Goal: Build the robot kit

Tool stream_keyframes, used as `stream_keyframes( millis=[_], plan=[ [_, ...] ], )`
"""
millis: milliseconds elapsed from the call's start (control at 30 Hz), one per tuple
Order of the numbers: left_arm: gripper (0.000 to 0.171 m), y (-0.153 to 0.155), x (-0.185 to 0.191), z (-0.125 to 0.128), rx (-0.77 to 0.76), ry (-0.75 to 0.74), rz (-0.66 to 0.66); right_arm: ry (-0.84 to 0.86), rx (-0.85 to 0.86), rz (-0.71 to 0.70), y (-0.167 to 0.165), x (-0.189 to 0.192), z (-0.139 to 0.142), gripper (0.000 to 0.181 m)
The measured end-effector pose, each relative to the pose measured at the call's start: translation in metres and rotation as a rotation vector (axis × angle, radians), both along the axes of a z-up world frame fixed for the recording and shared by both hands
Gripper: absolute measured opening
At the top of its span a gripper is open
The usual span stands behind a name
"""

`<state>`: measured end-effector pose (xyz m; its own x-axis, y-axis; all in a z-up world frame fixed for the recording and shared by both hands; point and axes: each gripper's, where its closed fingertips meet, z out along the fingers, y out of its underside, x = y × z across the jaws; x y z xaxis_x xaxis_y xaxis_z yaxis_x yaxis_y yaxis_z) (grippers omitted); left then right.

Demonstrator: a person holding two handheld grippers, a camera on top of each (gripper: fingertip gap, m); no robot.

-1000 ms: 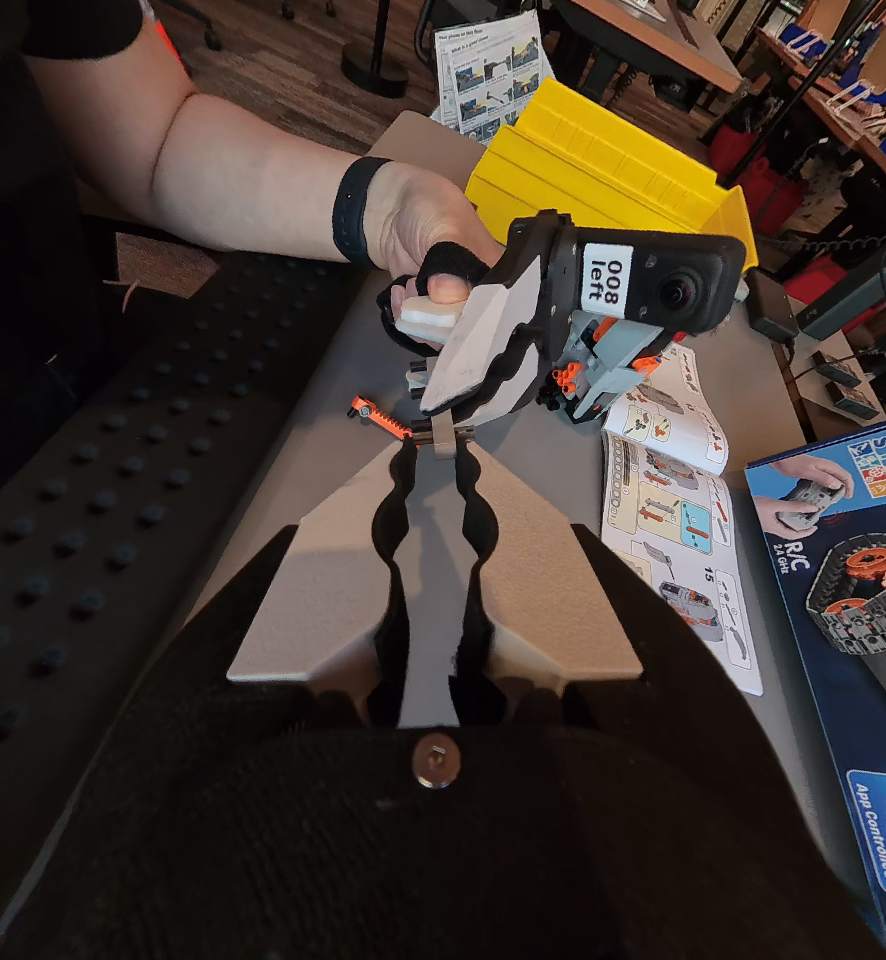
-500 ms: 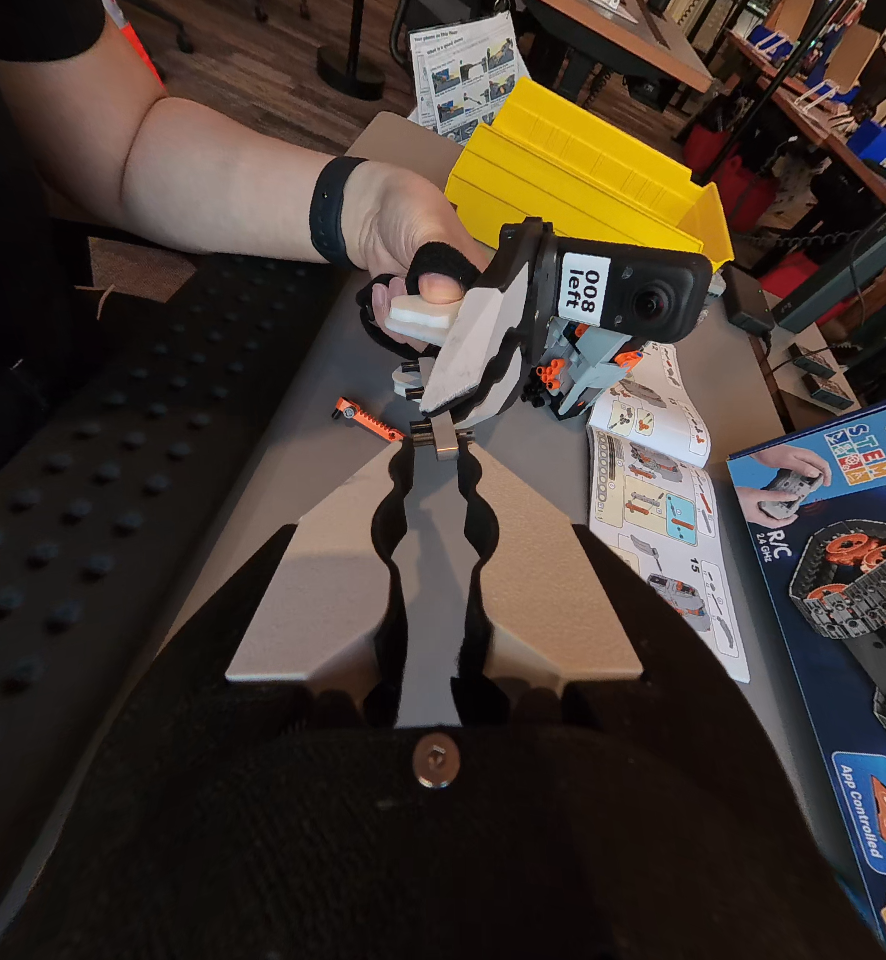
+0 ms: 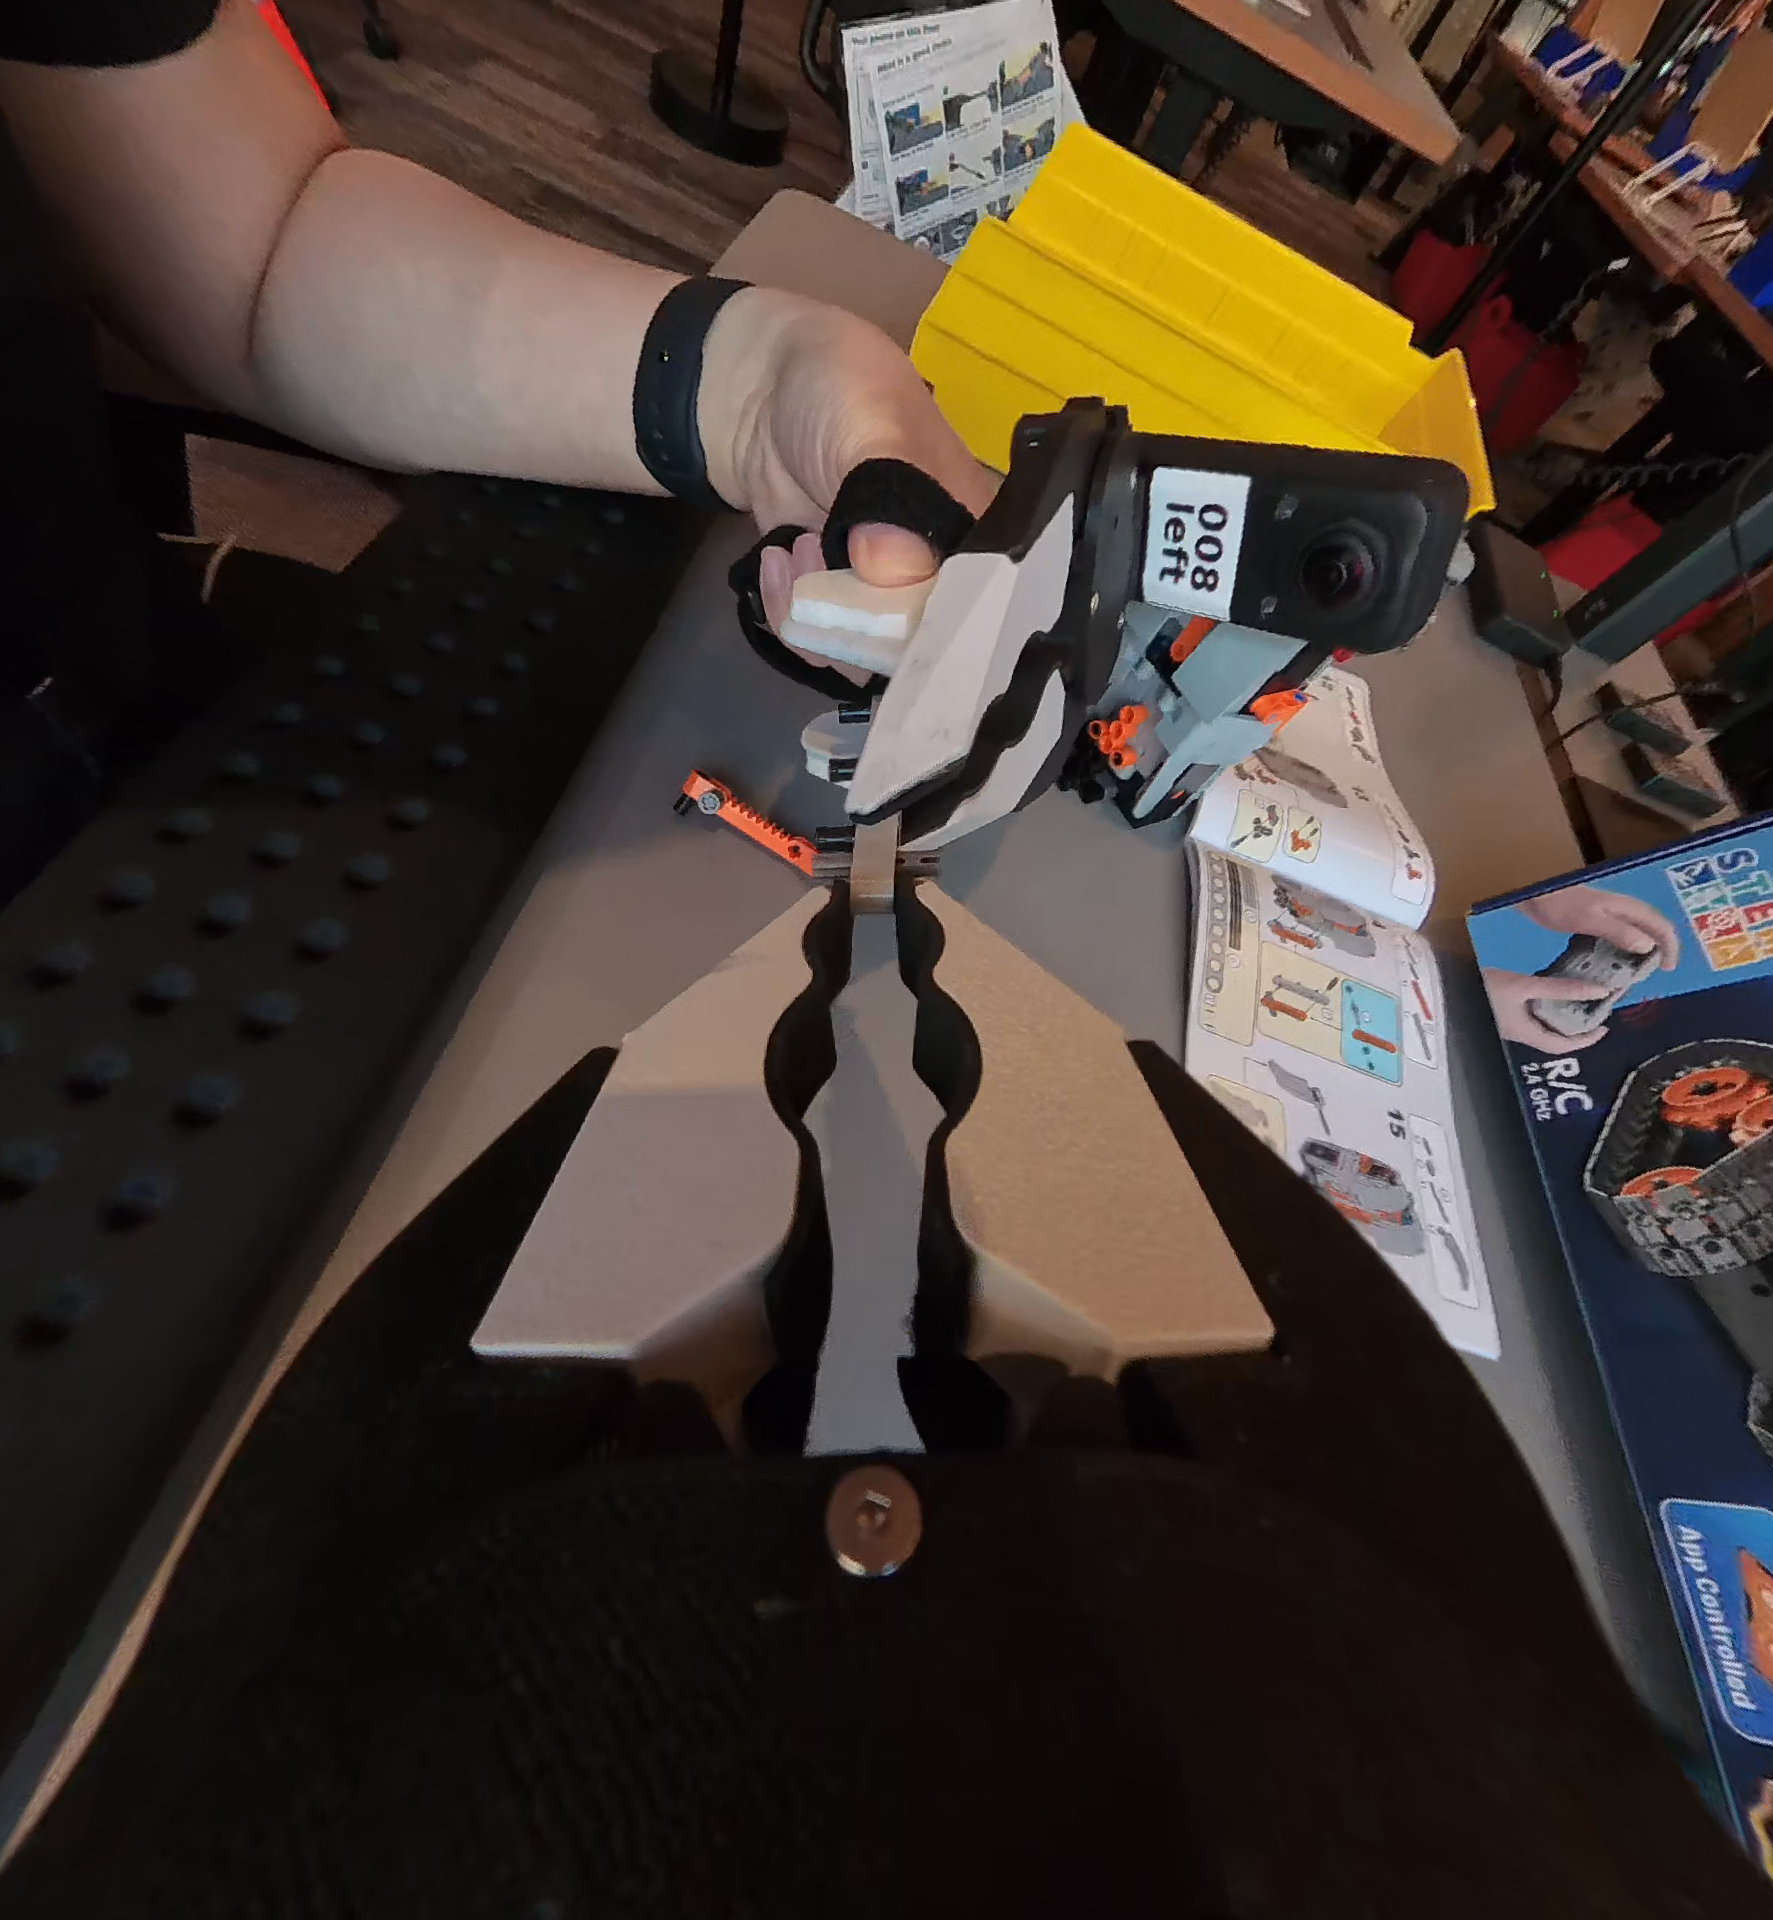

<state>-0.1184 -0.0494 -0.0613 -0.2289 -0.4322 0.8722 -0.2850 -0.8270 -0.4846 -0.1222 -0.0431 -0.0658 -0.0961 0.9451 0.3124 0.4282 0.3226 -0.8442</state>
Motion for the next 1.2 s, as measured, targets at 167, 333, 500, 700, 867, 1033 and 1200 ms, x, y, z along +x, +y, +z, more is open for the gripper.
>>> stream_keyframes(
  millis=[167,333,500,700,867,1033,1200],
  plan=[
    [0.005,0.008,-0.002,0.004,-0.031,-0.026,0.036,0.012,0.013,-0.021,0.001,-0.004,0.003,0.024],
    [0.005,0.013,-0.002,0.005,-0.044,-0.037,0.064,0.044,-0.017,-0.072,0.011,-0.005,0.006,0.015],
    [0.005,0.014,-0.002,0.002,-0.042,-0.024,0.066,-0.005,0.026,-0.070,0.010,-0.004,0.001,0.013],
    [0.005,0.012,-0.003,0.002,-0.051,-0.023,0.051,0.005,0.025,-0.062,0.010,0.000,0.003,0.015],
    [0.005,0.018,-0.006,0.005,-0.052,-0.034,0.085,0.039,0.027,-0.065,0.014,0.006,0.009,0.014],
    [0.005,0.021,-0.006,-0.001,-0.046,0.004,0.102,0.055,0.139,-0.125,0.022,0.005,0.016,0.041],
    [0.006,0.019,-0.002,-0.015,-0.023,0.084,0.100,-0.117,0.320,-0.100,0.016,-0.004,-0.009,0.028]
  ],
)
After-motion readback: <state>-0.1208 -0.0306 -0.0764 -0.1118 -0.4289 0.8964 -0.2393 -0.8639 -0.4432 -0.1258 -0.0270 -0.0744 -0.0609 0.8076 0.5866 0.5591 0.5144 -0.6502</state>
